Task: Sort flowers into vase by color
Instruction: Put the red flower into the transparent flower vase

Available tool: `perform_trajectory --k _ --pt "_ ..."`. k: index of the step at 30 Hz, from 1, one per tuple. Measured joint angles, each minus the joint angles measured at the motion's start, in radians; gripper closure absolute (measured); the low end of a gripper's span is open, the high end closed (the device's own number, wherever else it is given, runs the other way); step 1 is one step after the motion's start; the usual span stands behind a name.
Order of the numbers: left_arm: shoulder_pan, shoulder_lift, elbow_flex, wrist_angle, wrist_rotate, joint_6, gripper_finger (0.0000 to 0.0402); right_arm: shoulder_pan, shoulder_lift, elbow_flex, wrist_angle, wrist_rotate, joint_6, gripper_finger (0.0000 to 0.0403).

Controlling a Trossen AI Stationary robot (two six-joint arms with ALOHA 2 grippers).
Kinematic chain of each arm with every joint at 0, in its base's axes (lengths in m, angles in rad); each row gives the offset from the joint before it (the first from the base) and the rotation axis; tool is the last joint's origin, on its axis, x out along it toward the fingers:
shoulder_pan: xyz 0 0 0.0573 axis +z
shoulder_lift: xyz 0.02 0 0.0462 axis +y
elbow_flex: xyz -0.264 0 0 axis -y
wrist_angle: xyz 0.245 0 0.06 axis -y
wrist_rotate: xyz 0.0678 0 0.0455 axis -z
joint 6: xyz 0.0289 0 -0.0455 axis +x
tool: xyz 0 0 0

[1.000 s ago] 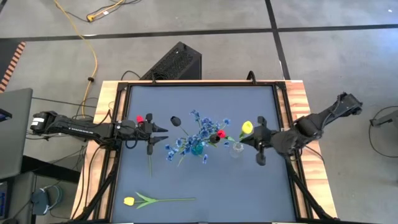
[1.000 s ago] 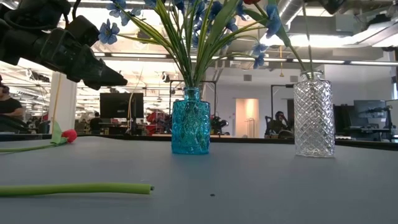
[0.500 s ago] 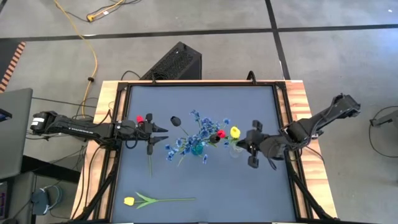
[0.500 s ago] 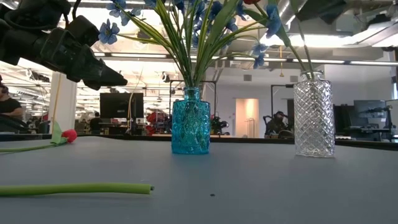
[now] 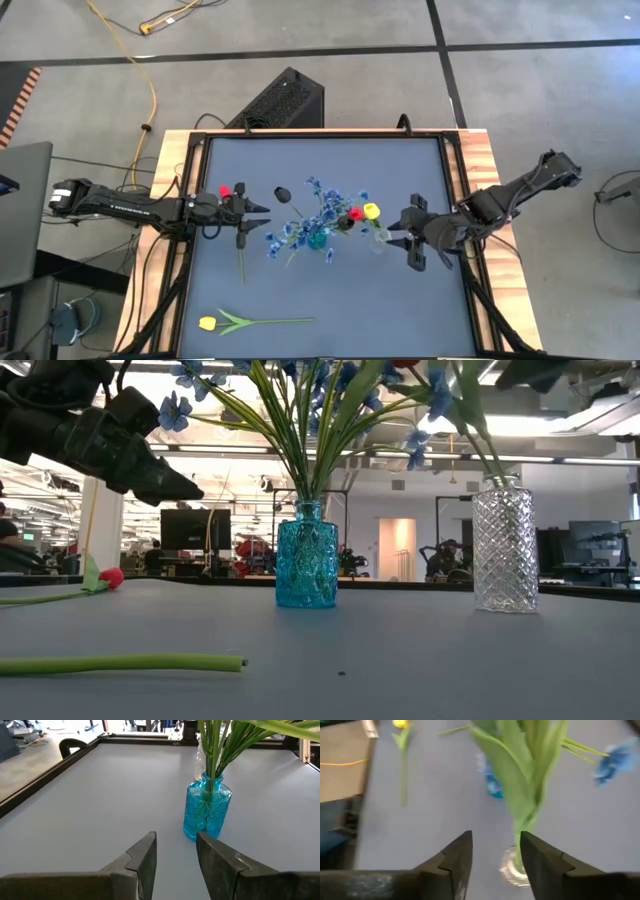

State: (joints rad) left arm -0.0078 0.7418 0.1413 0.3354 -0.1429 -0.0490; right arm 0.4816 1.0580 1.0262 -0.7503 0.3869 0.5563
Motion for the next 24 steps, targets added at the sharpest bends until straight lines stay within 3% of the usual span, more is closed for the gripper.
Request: perform_trajectory --k 4,10,14,19,24 --pt "0.000 0.000 0.000 -0.014 0.000 0.000 0.0274 0.004 0.003 0.051 0.007 -0.087 0.085 0.0186" --pt "0.000 -0.002 0.021 -0.061 0.000 -0.021 0.0274 0.072 0.028 0.061 0.028 -0.162 0.200 0.0194" --pt "0.000 -0.005 0.152 -0.371 -0.023 -0.099 0.0274 0.127 0.058 0.061 0.017 -0.142 0.206 0.0206" --pt "0.000 0.026 0.332 -0.792 -0.124 -0.346 0.0274 0.161 0.113 0.061 0.019 -0.077 0.195 0.0219" --pt "-0.001 0.078 0.387 -0.978 -0.118 -0.608 0.0274 0.166 0.173 0.061 0.025 -0.076 0.124 0.0225"
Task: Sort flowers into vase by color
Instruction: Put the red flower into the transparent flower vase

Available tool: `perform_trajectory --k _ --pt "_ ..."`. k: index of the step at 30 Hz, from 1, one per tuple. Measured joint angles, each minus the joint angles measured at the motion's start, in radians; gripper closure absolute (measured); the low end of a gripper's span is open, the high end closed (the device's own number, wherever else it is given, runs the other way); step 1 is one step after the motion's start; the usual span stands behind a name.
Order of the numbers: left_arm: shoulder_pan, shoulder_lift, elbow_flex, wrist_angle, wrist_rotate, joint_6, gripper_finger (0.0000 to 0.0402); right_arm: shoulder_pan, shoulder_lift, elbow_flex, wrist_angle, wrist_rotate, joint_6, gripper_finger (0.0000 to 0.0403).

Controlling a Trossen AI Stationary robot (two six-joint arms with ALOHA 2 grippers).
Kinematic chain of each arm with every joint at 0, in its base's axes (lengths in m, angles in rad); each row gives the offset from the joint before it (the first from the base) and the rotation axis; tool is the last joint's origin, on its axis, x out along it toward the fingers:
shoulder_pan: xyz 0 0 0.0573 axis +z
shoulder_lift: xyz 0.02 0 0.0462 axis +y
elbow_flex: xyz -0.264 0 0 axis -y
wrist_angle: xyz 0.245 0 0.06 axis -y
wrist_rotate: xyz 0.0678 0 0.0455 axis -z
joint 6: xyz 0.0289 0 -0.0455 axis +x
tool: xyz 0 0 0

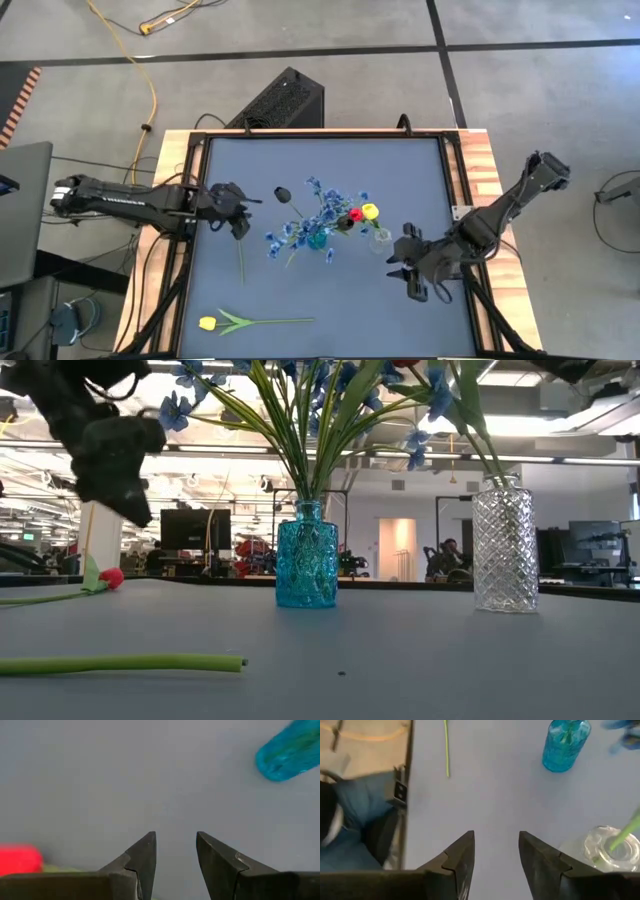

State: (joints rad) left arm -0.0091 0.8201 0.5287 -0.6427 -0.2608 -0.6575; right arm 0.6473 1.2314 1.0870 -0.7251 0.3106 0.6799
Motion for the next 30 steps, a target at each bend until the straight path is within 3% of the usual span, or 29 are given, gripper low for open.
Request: perform_trajectory --k 8,14,19,26,30 --pt "-0.092 0.147 -0.009 -0.129 0.178 -0.379 0.0274 0.003 0.075 -0.001 0.000 -0.015 -0.230 0.0225" --pt "-0.184 0.246 -0.009 -0.127 0.126 -0.609 0.0274 0.048 0.062 -0.017 0.007 -0.047 -0.353 0.0225" --pt "-0.222 0.358 -0.009 -0.118 0.106 -0.737 0.0274 0.097 0.011 -0.092 0.012 -0.008 -0.329 0.0225" --pt "-0.216 0.498 -0.003 -0.034 0.063 -0.744 0.0274 0.148 -0.057 -0.225 0.068 0.048 -0.217 0.0225" --pt "-0.214 0.517 -0.001 -0.026 0.051 -0.760 0.0274 0.174 -0.081 -0.272 0.092 0.055 -0.132 0.0225"
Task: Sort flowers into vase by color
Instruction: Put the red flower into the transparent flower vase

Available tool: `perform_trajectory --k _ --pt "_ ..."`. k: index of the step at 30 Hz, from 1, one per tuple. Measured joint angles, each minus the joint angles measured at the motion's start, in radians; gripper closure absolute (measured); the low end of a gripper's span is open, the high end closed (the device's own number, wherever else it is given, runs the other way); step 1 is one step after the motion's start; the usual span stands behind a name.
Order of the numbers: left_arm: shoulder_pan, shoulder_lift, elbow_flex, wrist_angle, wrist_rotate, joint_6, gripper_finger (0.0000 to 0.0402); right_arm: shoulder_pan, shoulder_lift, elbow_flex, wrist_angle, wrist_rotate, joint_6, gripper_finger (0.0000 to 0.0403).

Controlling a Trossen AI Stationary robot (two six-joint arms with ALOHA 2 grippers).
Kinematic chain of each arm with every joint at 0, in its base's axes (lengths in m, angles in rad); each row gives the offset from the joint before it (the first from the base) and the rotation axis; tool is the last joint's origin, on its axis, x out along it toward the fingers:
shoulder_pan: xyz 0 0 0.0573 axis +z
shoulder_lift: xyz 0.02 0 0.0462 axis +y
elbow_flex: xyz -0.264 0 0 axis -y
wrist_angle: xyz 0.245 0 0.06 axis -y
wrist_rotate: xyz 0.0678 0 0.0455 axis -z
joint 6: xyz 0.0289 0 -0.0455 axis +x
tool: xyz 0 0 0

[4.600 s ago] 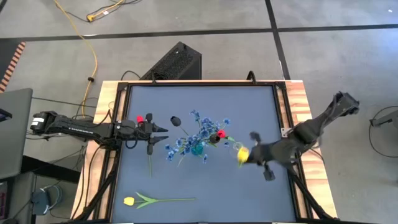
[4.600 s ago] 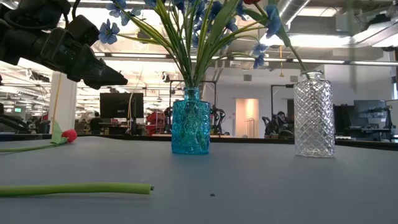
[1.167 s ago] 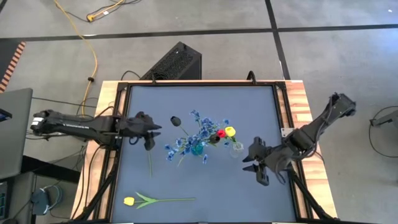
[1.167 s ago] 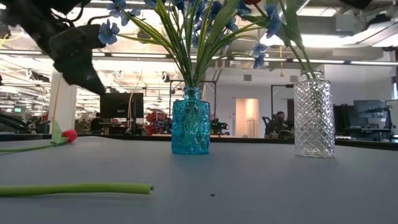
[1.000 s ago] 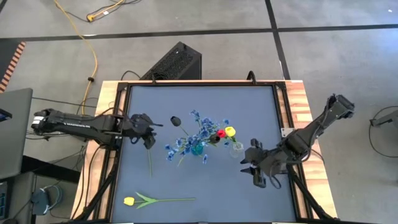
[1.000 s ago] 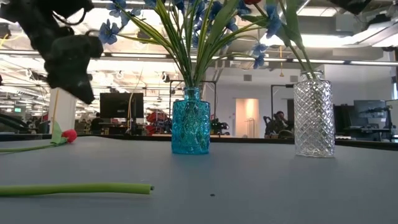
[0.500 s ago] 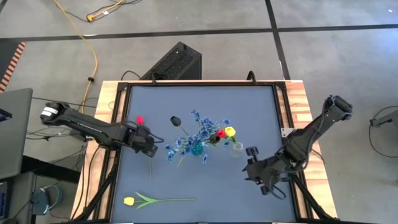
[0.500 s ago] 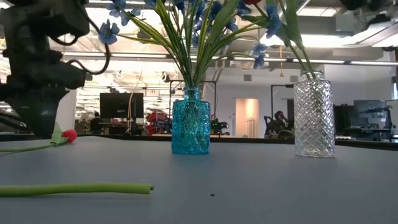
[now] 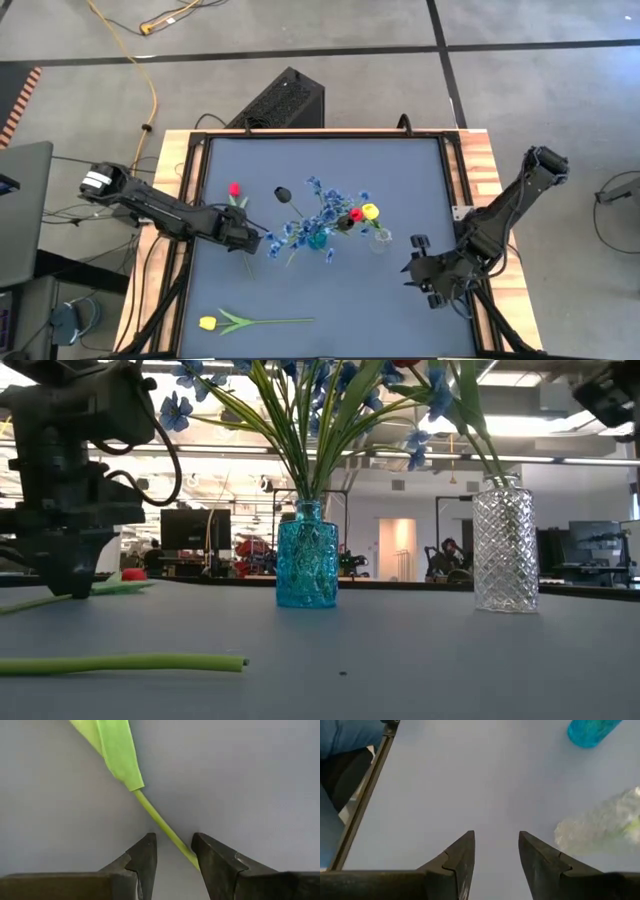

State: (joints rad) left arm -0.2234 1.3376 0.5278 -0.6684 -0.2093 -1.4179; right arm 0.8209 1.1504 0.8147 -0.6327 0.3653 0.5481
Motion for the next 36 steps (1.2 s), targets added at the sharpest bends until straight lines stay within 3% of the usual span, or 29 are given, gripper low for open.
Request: perform_trajectory --k 5,12,15,20,31,36 --pt "0.006 -0.018 0.006 0.015 -0.054 0.051 0.0299 0.030 -0.007 -0.037 0.047 0.001 0.049 0.0225" --pt "0.023 -0.003 0.008 0.159 -0.157 0.206 0.0394 0.042 -0.003 -0.039 0.074 0.005 0.148 0.0225" --pt "0.031 -0.009 0.008 0.198 -0.184 0.270 0.0399 0.060 -0.003 -0.039 0.111 0.010 0.151 0.0225" --pt "0.060 -0.063 0.036 0.179 -0.286 0.366 0.0401 0.102 -0.002 -0.039 0.138 0.119 0.152 0.0225" --pt "0.119 -0.318 0.176 0.073 -0.666 0.637 0.0401 0.156 0.000 -0.039 0.225 0.269 0.151 0.0225" --pt "0.125 -0.459 0.242 0.127 -0.865 0.847 0.0401 0.153 0.000 -0.039 0.226 0.371 0.151 0.0225"
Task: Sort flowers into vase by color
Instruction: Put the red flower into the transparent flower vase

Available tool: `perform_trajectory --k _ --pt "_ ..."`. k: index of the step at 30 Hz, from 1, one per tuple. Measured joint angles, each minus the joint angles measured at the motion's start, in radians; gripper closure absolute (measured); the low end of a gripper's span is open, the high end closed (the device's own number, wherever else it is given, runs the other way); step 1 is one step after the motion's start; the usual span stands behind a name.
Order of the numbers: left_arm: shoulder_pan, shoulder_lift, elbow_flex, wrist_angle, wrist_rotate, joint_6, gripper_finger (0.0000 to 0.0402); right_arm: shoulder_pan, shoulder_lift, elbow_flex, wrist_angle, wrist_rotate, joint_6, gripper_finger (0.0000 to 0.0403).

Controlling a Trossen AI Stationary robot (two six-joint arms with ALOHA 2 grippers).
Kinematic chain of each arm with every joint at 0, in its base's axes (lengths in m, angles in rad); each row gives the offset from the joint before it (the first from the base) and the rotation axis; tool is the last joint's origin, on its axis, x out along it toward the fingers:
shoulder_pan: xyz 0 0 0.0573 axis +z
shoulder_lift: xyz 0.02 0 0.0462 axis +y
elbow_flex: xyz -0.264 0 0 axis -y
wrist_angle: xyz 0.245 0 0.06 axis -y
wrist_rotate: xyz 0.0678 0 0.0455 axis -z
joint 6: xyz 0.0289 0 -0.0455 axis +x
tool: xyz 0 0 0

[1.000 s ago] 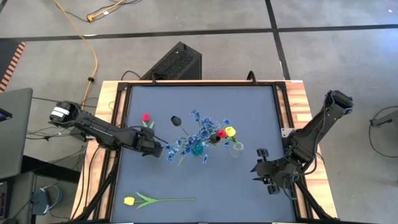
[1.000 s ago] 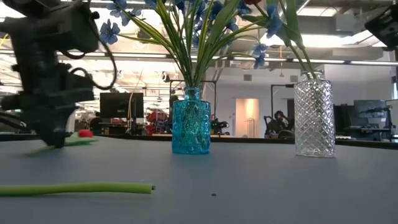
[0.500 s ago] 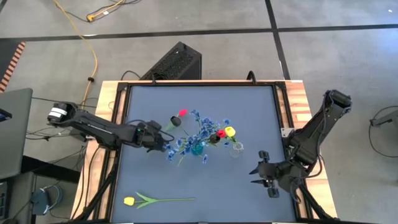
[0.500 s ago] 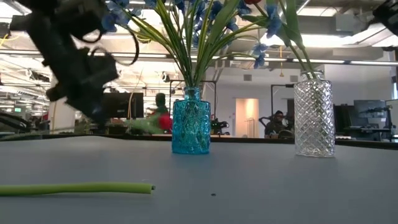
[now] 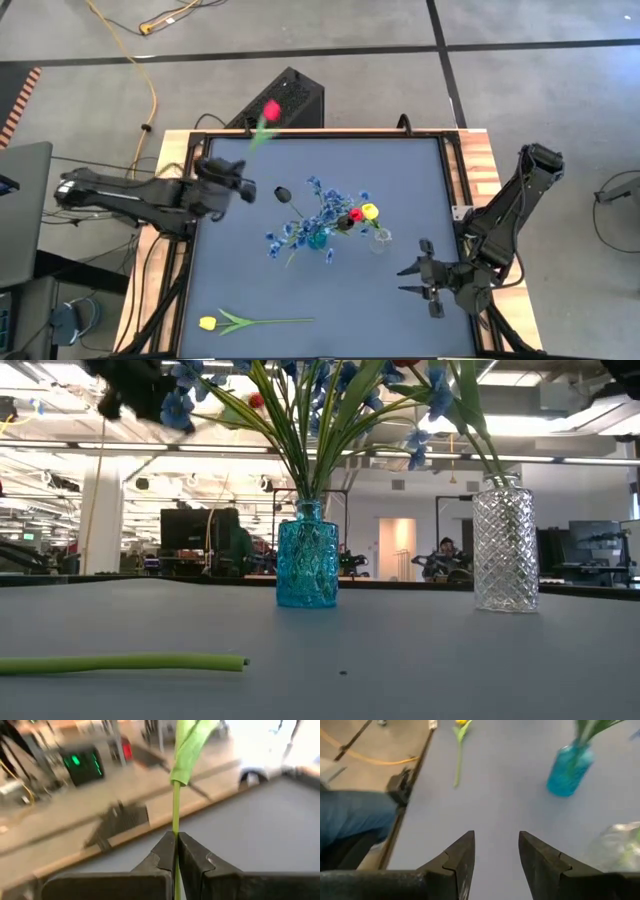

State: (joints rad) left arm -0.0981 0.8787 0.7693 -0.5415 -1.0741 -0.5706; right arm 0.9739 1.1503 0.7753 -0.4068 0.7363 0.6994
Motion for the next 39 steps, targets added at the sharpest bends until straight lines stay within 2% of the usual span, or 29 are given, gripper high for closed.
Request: perform_trajectory --k 3,5,6,9,14,16,18,20,26,30,33,39 --pt "-0.007 -0.072 0.025 0.115 -0.045 0.173 0.0401 -0.011 0.000 0.000 0.013 0.023 0.000 0.0225" --pt "-0.016 -0.113 0.033 0.257 0.000 0.333 0.0402 -0.019 0.000 0.000 0.046 0.024 -0.001 0.0225" --pt "-0.020 -0.132 0.035 0.339 0.060 0.403 0.0401 -0.025 0.000 0.000 0.069 0.025 -0.003 0.0225" --pt "-0.032 -0.174 0.035 0.529 0.359 0.508 0.0401 -0.052 0.000 0.000 0.155 0.025 -0.003 0.0225" --pt "-0.056 -0.169 0.035 0.671 0.935 0.494 0.0401 -0.090 0.006 0.000 0.293 0.010 -0.090 0.0225" --pt "-0.082 -0.140 0.035 0.730 1.111 0.462 0.0401 -0.099 0.016 0.000 0.372 -0.020 -0.172 0.0225" --pt "-0.118 -0.089 0.035 0.820 1.213 0.434 0.0401 -0.114 0.034 0.000 0.489 -0.044 -0.285 0.0225" --pt "-0.165 -0.028 0.035 0.907 1.247 0.426 0.0401 -0.134 0.061 0.001 0.645 -0.064 -0.417 0.0225" --pt "-0.266 0.209 0.035 1.145 1.221 0.458 0.0401 -0.210 0.164 0.001 1.029 -0.146 -0.764 0.0225" --pt "-0.281 0.339 0.035 1.233 1.126 0.471 0.0401 -0.269 0.221 0.004 1.224 -0.204 -0.894 0.0225" --pt "-0.280 0.406 0.036 1.276 1.060 0.466 0.0401 -0.309 0.262 0.046 1.269 -0.244 -0.957 0.0225" --pt "-0.281 0.488 0.095 1.272 1.051 0.483 0.0401 -0.356 0.342 0.154 1.253 -0.246 -1.066 0.0225"
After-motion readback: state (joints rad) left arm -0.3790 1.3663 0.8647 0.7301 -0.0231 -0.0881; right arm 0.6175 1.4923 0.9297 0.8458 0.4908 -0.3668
